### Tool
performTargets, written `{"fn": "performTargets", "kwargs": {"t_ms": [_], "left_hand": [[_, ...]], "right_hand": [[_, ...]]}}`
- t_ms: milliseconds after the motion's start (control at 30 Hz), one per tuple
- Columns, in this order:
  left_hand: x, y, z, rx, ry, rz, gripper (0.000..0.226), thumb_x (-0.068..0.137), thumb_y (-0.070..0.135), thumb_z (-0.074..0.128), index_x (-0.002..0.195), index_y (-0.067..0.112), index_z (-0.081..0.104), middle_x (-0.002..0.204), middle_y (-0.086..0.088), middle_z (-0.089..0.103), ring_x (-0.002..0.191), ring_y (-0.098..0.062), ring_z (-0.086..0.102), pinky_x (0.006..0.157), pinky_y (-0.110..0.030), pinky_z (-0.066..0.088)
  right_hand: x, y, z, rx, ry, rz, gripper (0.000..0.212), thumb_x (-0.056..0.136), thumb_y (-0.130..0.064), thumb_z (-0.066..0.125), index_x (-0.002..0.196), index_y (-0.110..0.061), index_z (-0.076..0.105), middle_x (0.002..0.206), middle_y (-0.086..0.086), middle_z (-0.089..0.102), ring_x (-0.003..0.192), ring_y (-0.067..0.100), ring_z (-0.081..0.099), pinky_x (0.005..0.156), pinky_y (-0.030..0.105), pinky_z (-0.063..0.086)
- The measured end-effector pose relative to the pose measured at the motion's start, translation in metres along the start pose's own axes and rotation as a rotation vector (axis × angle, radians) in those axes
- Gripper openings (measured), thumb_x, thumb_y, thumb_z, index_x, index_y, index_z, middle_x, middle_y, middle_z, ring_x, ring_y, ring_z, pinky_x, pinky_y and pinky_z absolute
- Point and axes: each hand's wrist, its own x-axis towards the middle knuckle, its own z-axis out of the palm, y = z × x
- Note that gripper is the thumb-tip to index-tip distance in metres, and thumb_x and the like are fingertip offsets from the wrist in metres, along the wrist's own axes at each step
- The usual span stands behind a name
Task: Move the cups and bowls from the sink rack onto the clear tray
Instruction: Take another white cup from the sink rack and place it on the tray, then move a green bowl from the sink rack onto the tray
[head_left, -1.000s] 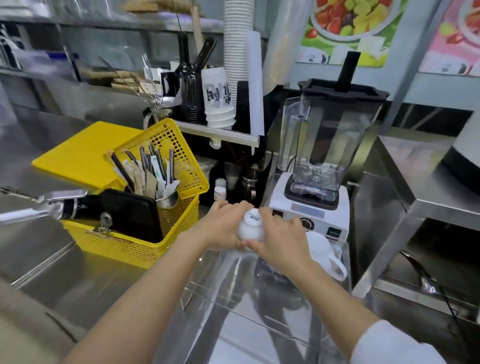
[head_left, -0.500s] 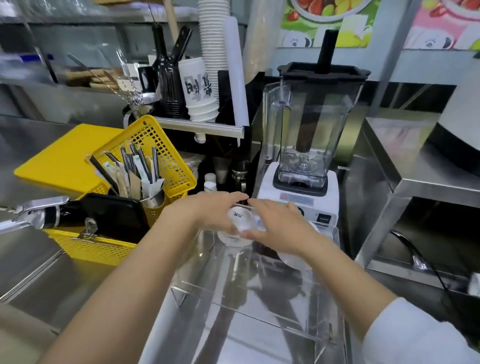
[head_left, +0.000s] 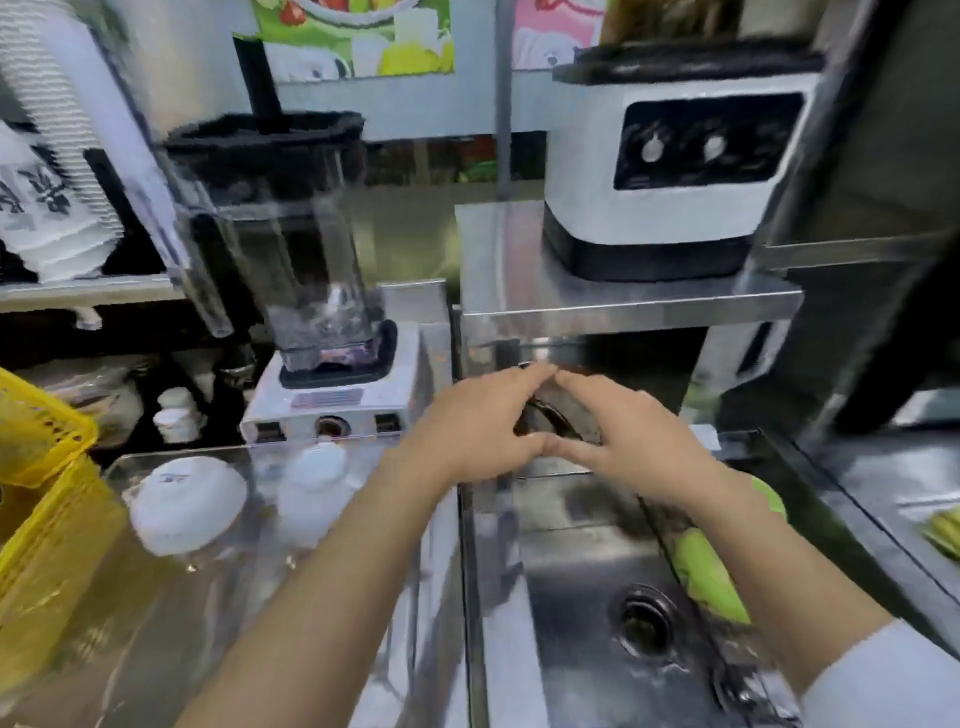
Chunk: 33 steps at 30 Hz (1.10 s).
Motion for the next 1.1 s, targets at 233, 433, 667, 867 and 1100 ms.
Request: {"fn": "performTargets", "kwargs": {"t_ms": [233, 433, 667, 867, 1100], "left_hand": [[0.082, 0.094, 0.109, -0.117, -0.100, 0.153, 0.067, 0.086, 0.028, 0.060, 0.143, 0.021, 0.025, 0.145, -0.007, 0.035, 0.133, -0.025, 0.031, 0.109, -0.038, 0.027], [0.110, 0.115, 0.205, -0.054, -0.371, 0.081, 0.119, 0.070, 0.050, 0.072, 0.139, 0.035, -0.023, 0.151, -0.004, -0.030, 0.140, -0.022, -0.023, 0.114, -0.043, -0.001], [0.111, 0.117, 0.262, 0.083, -0.552, 0.020, 0.133, 0.064, 0.039, 0.080, 0.137, 0.026, -0.030, 0.148, -0.009, -0.035, 0.138, -0.025, -0.027, 0.114, -0.039, -0.004], [0.113, 0.118, 0.287, 0.119, -0.573, -0.037, 0.120, 0.073, 0.021, 0.075, 0.141, 0.023, -0.024, 0.153, -0.019, -0.020, 0.141, -0.035, -0.015, 0.117, -0.044, 0.008], [0.111, 0.118, 0.281, 0.029, -0.514, -0.039, 0.121, 0.059, 0.040, 0.082, 0.145, 0.018, 0.000, 0.148, -0.012, 0.020, 0.131, -0.034, 0.023, 0.106, -0.050, 0.031]], "right_hand": [[-0.077, 0.131, 0.008, 0.001, -0.046, 0.318, 0.077, 0.083, -0.051, 0.054, 0.144, -0.021, 0.020, 0.145, 0.008, 0.041, 0.131, 0.030, 0.041, 0.104, 0.046, 0.037], [-0.127, 0.191, 0.049, 0.068, -0.251, 0.500, 0.111, 0.074, -0.059, 0.062, 0.146, -0.020, -0.013, 0.159, 0.011, -0.001, 0.146, 0.026, 0.002, 0.114, 0.049, 0.013], [-0.145, 0.213, 0.107, 0.173, -0.528, 0.514, 0.129, 0.067, -0.052, 0.073, 0.141, -0.019, -0.027, 0.154, 0.021, -0.021, 0.144, 0.029, -0.018, 0.118, 0.051, 0.005], [-0.139, 0.214, 0.124, 0.258, -0.488, 0.557, 0.118, 0.074, -0.034, 0.073, 0.144, -0.019, -0.020, 0.157, 0.020, -0.012, 0.146, 0.029, -0.006, 0.116, 0.050, 0.007], [-0.133, 0.219, 0.115, 0.236, -0.451, 0.538, 0.110, 0.070, -0.023, 0.075, 0.146, -0.026, -0.005, 0.140, 0.014, 0.033, 0.128, 0.033, 0.037, 0.102, 0.046, 0.031]]}}
